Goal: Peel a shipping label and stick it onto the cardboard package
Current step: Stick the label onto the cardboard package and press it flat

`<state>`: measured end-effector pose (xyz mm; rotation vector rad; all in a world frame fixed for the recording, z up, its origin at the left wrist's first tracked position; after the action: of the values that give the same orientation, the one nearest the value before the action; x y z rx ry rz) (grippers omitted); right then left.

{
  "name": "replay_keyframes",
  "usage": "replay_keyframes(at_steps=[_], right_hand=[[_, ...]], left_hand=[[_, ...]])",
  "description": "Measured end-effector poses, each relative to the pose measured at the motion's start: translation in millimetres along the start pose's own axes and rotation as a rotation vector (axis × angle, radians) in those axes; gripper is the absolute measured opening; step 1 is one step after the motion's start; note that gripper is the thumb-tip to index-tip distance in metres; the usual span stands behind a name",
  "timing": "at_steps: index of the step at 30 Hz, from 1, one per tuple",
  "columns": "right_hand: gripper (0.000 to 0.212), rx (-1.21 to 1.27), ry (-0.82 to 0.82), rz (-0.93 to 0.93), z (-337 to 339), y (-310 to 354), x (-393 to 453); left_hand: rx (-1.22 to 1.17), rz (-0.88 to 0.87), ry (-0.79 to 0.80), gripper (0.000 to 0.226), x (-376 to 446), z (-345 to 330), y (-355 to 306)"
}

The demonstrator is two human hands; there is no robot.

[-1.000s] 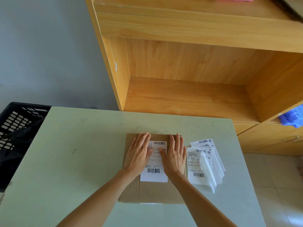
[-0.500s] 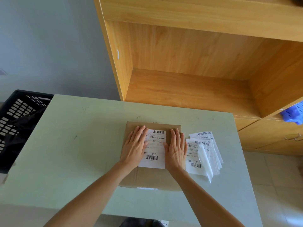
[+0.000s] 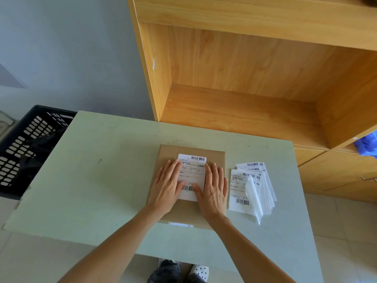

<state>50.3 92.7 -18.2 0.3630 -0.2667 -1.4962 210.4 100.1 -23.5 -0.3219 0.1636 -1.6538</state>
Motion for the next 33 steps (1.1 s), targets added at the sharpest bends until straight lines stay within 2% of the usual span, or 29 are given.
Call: replay_keyframes(at_steps=[5, 11, 16, 26, 33], right_hand=[[0.062, 0.036, -0.019, 0.006, 4, -12, -5], [0.070, 0.008, 0.022, 0.084, 2, 13, -14], [0.074, 0.022, 0.039, 0.074, -6, 13, -24], [0.059, 0.046, 0.043, 0.112, -1, -13, -31], [0.058, 0.067, 0.079, 0.114, -2, -15, -31]], left_hand=[[0.032, 0.056, -0.022, 0.053, -10, 10, 14], [0.027, 0.039, 0.002, 0.055, -13, 10, -1], [0.071, -0.014, 0.031, 0.061, -24, 4, -13], [0.056, 0.000, 0.010, 0.051, -36, 13, 6], [0.034, 0.016, 0.010, 0.051, -36, 14, 4]])
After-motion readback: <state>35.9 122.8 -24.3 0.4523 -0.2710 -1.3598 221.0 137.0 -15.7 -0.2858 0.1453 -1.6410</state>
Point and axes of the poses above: each hand's wrist, its own x-axis towards the middle knuckle, its own z-axis out of the back of the hand, y = z × x, the point moved 8 cm from there along x, towards the middle knuckle
